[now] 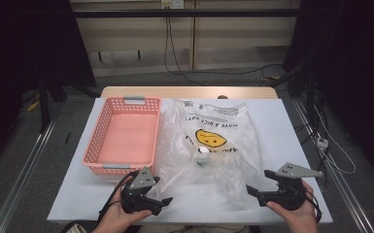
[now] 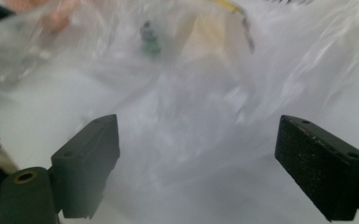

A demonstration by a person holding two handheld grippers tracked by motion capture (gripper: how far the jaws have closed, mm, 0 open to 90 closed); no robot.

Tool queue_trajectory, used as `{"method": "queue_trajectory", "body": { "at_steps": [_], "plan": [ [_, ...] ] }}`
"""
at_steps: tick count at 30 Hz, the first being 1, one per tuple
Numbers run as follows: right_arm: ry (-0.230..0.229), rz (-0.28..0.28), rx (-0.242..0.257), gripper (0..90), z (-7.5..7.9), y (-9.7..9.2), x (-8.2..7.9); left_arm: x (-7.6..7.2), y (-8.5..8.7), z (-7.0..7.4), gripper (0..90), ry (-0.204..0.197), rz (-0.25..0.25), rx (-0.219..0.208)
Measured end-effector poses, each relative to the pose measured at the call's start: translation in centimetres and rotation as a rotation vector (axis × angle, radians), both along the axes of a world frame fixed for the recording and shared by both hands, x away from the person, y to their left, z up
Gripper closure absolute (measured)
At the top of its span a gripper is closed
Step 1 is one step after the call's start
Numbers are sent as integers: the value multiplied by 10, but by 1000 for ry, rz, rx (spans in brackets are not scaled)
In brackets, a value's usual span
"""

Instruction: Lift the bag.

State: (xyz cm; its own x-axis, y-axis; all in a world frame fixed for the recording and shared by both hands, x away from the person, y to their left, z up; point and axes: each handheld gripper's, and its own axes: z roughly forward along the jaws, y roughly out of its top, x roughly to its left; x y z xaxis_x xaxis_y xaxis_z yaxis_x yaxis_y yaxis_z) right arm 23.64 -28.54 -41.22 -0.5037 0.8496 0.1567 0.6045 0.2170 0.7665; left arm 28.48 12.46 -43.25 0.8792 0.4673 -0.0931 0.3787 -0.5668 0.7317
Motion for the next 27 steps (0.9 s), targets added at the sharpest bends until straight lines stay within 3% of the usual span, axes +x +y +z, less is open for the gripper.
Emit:
{"method": "queue_trajectory", "body": {
  "at_steps": [2, 4, 6, 9, 12, 18, 21, 27],
  "plan": [
    [53, 28, -19, 159, -6, 3, -4, -2, -2, -1, 226, -8, -2, 9],
    [76, 54, -19, 157, -13, 7, -7, -4, -4, -3, 257, -16, 12, 11],
    [107, 85, -14, 163, -19, 12, -9, -3, -5, -5, 336, -3, -9, 39],
    [131, 135, -20, 201, -25, 21, -8, -5, -5, -6, 510, -6, -21, 37],
    [111, 172, -40, 243, -26, 31, -7, -4, -5, -5, 592, -6, -20, 36],
    [66, 174, -58, 244, -27, 48, 1, 0, 0, -5, 865, 8, -28, 17],
    [28, 177, -10, 237, -22, 50, 0, -1, 2, -1, 895, -7, -31, -5],
    [-72, 152, 35, 324, -5, 45, -7, -3, 1, 4, 900, -10, -36, -33]
  ]
}}
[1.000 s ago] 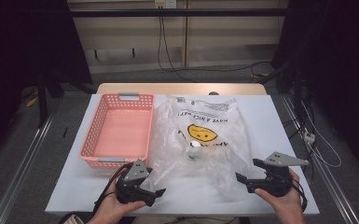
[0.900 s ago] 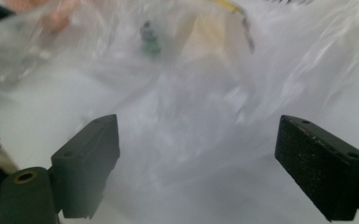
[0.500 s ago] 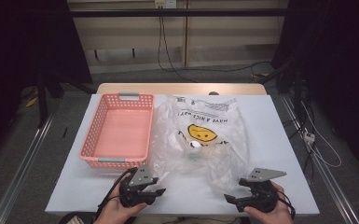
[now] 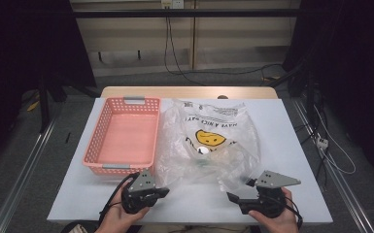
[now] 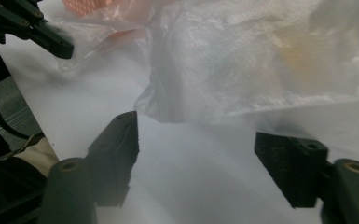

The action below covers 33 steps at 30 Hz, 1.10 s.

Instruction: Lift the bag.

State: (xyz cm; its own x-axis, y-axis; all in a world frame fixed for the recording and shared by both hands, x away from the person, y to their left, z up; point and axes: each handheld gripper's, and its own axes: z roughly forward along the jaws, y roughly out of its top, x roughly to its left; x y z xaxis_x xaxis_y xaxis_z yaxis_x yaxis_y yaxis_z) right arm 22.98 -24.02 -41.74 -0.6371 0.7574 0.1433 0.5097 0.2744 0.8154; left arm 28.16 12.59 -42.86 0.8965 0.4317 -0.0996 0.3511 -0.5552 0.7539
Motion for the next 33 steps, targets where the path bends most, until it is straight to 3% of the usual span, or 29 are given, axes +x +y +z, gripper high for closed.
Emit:
{"method": "queue_trajectory", "body": {
  "at_steps": [2, 5, 10, 14, 16, 21, 25, 30, 31, 33],
  "plan": [
    [5, -21, -14, 369, 4, -5, -1, 0, 1, 2, 899, -4, 4, -9],
    [45, -70, 22, 306, 4, -19, 0, 2, 3, 3, 898, -9, 2, -13],
    [11, -117, 7, 172, 10, -28, 2, 4, 7, 8, 898, -14, 18, -30],
    [3, -144, -4, 169, 17, -44, 5, 6, 9, 9, 897, -7, 23, -39],
    [-1, -141, 10, 244, 16, -46, 4, 7, 8, 8, 897, 4, 23, -54],
    [-4, -85, 4, 357, 12, -32, 8, 6, 7, 11, 897, -12, 4, -53],
    [-62, -58, 16, 413, 21, -19, 9, 5, 7, 13, 896, -14, -2, -58],
    [-86, -50, 80, 701, 31, -12, 19, 5, 6, 15, 897, -20, -2, -67],
    [-87, -49, 80, 719, 31, -11, 22, 5, 6, 16, 897, -24, -5, -70],
    [-88, -28, 90, 900, 30, -10, 28, 6, 7, 19, 898, -30, -4, -68]
  ]
}}
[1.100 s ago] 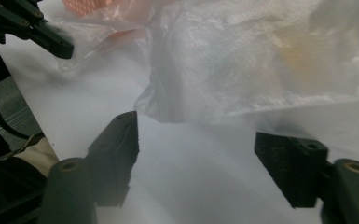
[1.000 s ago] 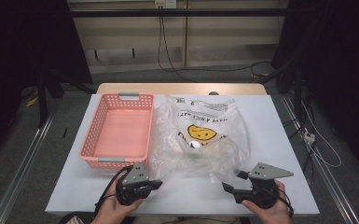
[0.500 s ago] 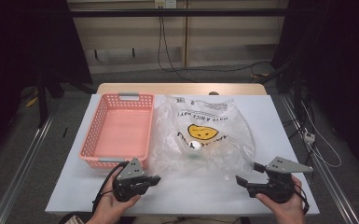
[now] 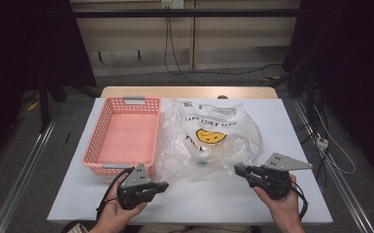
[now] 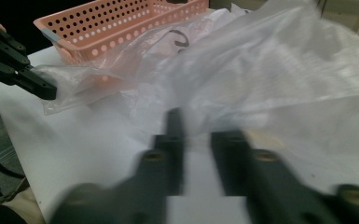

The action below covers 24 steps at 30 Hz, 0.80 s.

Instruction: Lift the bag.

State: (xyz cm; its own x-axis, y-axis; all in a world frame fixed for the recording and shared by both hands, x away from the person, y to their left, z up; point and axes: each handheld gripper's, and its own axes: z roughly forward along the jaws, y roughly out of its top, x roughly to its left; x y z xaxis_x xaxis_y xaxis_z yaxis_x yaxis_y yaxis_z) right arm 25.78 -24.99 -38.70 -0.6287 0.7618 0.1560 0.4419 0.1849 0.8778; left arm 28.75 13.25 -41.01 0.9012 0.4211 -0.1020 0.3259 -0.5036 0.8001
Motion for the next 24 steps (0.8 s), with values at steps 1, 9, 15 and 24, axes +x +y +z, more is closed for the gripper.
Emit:
{"method": "queue_trajectory", "body": {
  "at_steps": [1, 9, 15, 24],
  "plan": [
    [-1, 2, 9, 900, 0, 0, 2, 1, 0, 1, 898, -4, 1, -8],
    [-47, 11, 17, 900, 24, -6, 11, 13, 3, 29, 900, -50, 18, -69],
    [-108, 7, 44, 900, 56, -16, 23, 26, 5, 60, 900, -88, 44, -144],
    [-179, -1, 106, 900, 95, -25, 46, 52, 9, 103, 900, -143, 90, -231]
  ]
}}
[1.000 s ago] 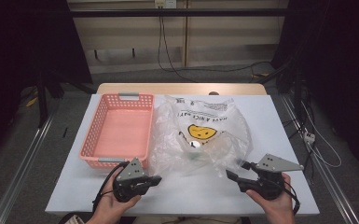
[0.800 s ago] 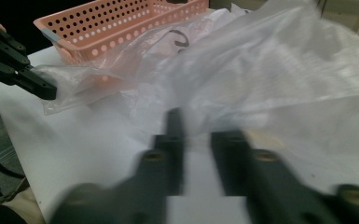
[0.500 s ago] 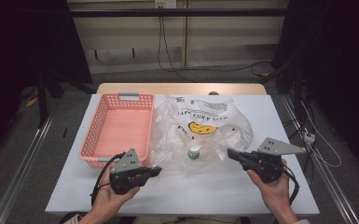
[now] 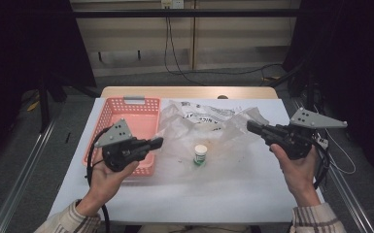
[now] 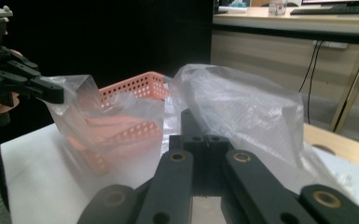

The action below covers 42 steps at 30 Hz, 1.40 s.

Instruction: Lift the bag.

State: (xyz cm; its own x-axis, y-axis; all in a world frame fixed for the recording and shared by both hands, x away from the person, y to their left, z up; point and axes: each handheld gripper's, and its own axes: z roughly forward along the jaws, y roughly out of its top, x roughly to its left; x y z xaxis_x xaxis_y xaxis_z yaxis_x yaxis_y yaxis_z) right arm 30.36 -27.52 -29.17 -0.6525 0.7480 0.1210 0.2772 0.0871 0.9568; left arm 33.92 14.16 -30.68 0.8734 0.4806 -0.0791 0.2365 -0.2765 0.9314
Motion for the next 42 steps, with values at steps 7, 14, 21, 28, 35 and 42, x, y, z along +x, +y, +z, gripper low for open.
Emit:
{"method": "queue_trajectory", "body": {
  "at_steps": [7, 14, 21, 28, 35, 42],
  "plan": [
    [-60, 1, 24, 900, 30, -3, 15, 21, 1, 33, 900, -53, 38, -79],
    [-107, -16, 23, 900, 61, -8, 27, 37, -1, 65, 900, -105, 78, -109],
    [-154, -45, 42, 900, 94, -14, 45, 54, -4, 97, 900, -130, 123, -139],
    [-172, -105, 53, 900, 128, -24, 64, 75, -5, 130, 900, -175, 187, -140],
    [-188, -134, 45, 900, 151, -29, 74, 78, -6, 157, 900, -223, 205, -163],
    [-170, -139, 22, 900, 157, -24, 85, 85, -12, 163, 900, -208, 221, -145]
  ]
}}
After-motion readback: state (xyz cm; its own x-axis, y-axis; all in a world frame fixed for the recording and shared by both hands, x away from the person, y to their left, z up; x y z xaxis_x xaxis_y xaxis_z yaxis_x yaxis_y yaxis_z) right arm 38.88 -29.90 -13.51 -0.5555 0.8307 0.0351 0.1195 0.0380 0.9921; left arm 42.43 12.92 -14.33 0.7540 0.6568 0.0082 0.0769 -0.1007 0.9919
